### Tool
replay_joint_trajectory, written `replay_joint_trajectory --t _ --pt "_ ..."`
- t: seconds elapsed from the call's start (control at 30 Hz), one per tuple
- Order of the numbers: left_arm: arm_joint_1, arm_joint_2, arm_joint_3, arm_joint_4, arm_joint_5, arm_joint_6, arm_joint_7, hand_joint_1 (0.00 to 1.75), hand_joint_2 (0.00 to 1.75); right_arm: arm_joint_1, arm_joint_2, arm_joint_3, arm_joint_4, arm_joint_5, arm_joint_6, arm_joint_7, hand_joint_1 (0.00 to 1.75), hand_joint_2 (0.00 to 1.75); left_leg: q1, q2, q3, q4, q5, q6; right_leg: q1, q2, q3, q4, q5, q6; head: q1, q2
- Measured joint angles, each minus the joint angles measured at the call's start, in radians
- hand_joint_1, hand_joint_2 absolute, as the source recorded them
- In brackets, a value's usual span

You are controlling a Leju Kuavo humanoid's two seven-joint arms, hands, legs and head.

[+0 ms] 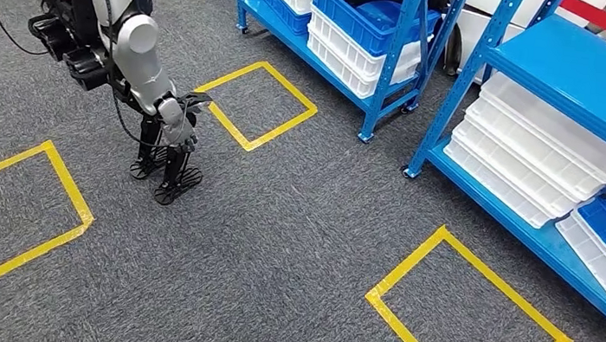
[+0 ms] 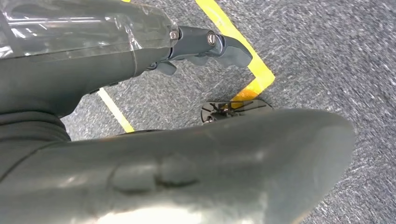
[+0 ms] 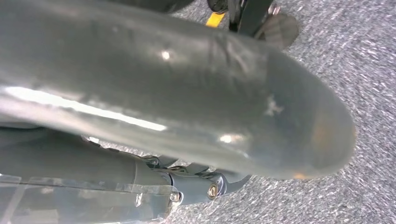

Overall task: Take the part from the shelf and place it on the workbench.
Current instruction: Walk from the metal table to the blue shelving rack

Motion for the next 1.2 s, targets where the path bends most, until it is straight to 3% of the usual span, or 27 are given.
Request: replay_joint_trajectory --t 0.07,0.13,0.2,0.27,0.33,0.37,0.4,0.43,0.5,0.57,0.6,0.67,0.73,0.8,0.87,0.9,0.93,1.0,1.07,1.2 --pt "-0.001 0.0 0.0 0.0 0.0 0.0 0.0 0.0 0.0 -0.002 0.0 0.0 0.0 -0.002 0.0 0.0 0.0 0.0 -0.005 0.008 0.001 0.009 -0.008 -0.012 0.003 -0.014 0.025 -0.059 0.013 -0.011 0.002 0.0" --pt "-0.002 0.0 0.0 0.0 0.0 0.0 0.0 0.0 0.0 -0.001 0.001 0.001 0.0 -0.003 0.0 0.0 0.0 0.0 -0.005 0.014 0.004 0.009 -0.011 -0.021 0.006 -0.003 0.024 -0.059 0.012 -0.028 -0.006 0.0" --pt "-0.003 0.0 0.0 0.0 0.0 0.0 0.0 0.0 0.0 -0.001 0.0 0.002 0.0 -0.003 0.0 0.0 0.0 0.0 0.0 0.002 0.002 0.031 -0.03 -0.033 0.006 0.008 0.025 -0.063 0.015 -0.041 -0.014 0.0" --pt "-0.003 0.0 0.0 0.0 0.0 0.0 0.0 0.0 0.0 -0.003 0.0 0.002 0.0 -0.002 -0.001 0.0 0.0 0.0 0.003 -0.024 -0.032 0.121 -0.086 -0.04 0.005 0.018 0.026 -0.065 0.018 -0.051 -0.024 0.0" --pt "0.0 0.0 0.0 0.0 0.0 0.0 0.0 0.0 0.0 -0.004 -0.001 0.003 0.0 -0.002 -0.001 -0.001 0.0 0.0 0.002 -0.036 -0.094 0.252 -0.142 -0.041 0.008 0.032 0.026 -0.065 0.018 -0.055 -0.034 0.0" --pt "0.001 0.0 0.0 0.0 0.0 0.0 0.0 0.0 0.0 -0.003 0.0 0.004 0.0 -0.003 -0.001 -0.001 0.0 0.0 0.002 -0.038 -0.114 0.291 -0.149 -0.039 0.009 0.041 0.026 -0.065 0.018 -0.055 -0.037 0.0" --pt "0.002 0.0 0.0 0.0 0.0 0.0 0.0 0.0 0.0 -0.003 0.0 0.005 0.0 -0.003 -0.001 -0.001 0.0 0.0 0.001 -0.04 -0.118 0.293 -0.135 -0.036 0.01 0.05 0.027 -0.064 0.018 -0.055 -0.038 0.0" --pt "0.003 0.0 0.0 0.0 0.0 0.0 0.0 0.0 0.0 -0.003 0.0 0.005 0.0 -0.003 -0.001 -0.001 0.0 0.0 0.0 -0.043 -0.104 0.255 -0.104 -0.031 0.011 0.06 0.029 -0.064 0.018 -0.055 -0.04 0.0" --pt "0.002 0.0 0.0 0.0 0.0 0.0 0.0 0.0 0.0 -0.003 0.0 0.005 0.0 -0.003 -0.001 -0.001 0.0 0.0 -0.004 -0.067 -0.048 0.12 -0.033 -0.018 0.012 0.077 0.031 -0.064 0.017 -0.053 -0.042 0.0" --pt "0.001 0.0 0.0 0.0 0.0 0.0 0.0 0.0 0.0 -0.004 0.0 0.005 0.0 -0.003 -0.001 -0.001 0.0 0.0 -0.006 -0.092 -0.013 0.03 -0.002 -0.012 0.012 0.092 0.028 -0.062 0.018 -0.046 -0.044 0.0" --pt "0.001 0.001 0.0 0.0 0.0 0.0 0.0 0.0 0.0 -0.004 0.001 0.006 0.0 -0.003 0.0 -0.001 0.0 0.0 -0.008 -0.096 -0.011 0.019 -0.004 -0.011 0.011 0.098 0.026 -0.063 0.019 -0.041 -0.044 0.0" --pt "-0.001 0.0 0.0 0.0 0.0 0.0 0.0 0.0 0.0 -0.002 0.0 0.006 0.0 -0.005 0.0 -0.001 0.0 0.0 -0.007 -0.083 -0.008 0.008 0.002 -0.004 0.008 0.105 0.025 -0.065 0.02 -0.029 -0.044 0.0" --pt "-0.003 -0.001 0.0 0.0 0.0 0.0 0.0 0.0 0.0 -0.002 0.0 0.006 0.0 -0.006 -0.001 -0.002 0.0 0.0 -0.002 -0.067 -0.004 -0.006 0.011 0.008 0.009 0.079 0.011 -0.033 -0.005 -0.019 -0.038 0.0" --pt "-0.003 -0.002 0.0 0.0 0.0 0.0 0.0 0.0 0.0 -0.005 0.0 0.006 0.0 -0.007 -0.001 -0.002 0.0 0.0 -0.003 -0.048 -0.004 -0.011 0.014 0.015 0.007 0.046 -0.033 0.067 -0.065 -0.011 -0.027 0.0" --pt "-0.003 -0.002 0.0 0.0 0.0 0.0 0.0 0.0 0.0 -0.006 0.0 0.006 0.0 -0.007 -0.001 -0.002 0.0 0.0 -0.004 -0.03 -0.005 -0.01 0.013 0.018 0.005 0.039 -0.08 0.17 -0.104 -0.002 -0.022 0.0" --pt "-0.003 -0.002 0.0 0.0 0.0 0.0 0.0 0.0 0.0 -0.004 -0.001 0.007 0.0 -0.007 -0.001 -0.002 0.0 0.0 -0.003 -0.022 -0.006 -0.008 0.012 0.017 0.003 0.037 -0.084 0.182 -0.099 0.002 -0.02 0.0" --pt "-0.003 -0.002 0.0 0.0 0.0 0.0 0.0 0.0 0.0 -0.003 -0.001 0.007 0.0 -0.008 -0.001 -0.002 0.0 0.0 -0.002 -0.015 -0.006 -0.005 0.01 0.014 0.001 0.033 -0.071 0.157 -0.076 0.005 -0.017 0.0" --pt "-0.004 -0.002 0.0 0.0 0.0 -0.001 0.0 0.0 0.0 -0.002 -0.001 0.007 0.0 -0.009 -0.001 -0.002 0.0 0.0 0.0 -0.003 -0.006 0.003 0.003 0.005 -0.002 0.012 -0.01 0.037 -0.017 0.008 -0.01 0.0" --pt "-0.006 -0.002 0.0 0.0 0.0 -0.002 0.0 0.0 0.0 -0.004 -0.001 0.007 0.0 -0.01 -0.001 -0.004 0.0 0.0 -0.002 0.006 -0.007 0.013 -0.005 -0.008 0.001 -0.003 0.027 -0.047 0.008 -0.003 -0.005 0.0" --pt "-0.009 -0.002 0.0 0.0 0.0 -0.004 0.0 0.0 0.0 -0.002 -0.001 0.007 0.0 -0.011 -0.001 -0.005 0.0 0.0 -0.001 0.005 -0.004 0.024 -0.017 -0.031 0.006 0.013 0.028 -0.06 0.01 -0.037 -0.016 0.0"
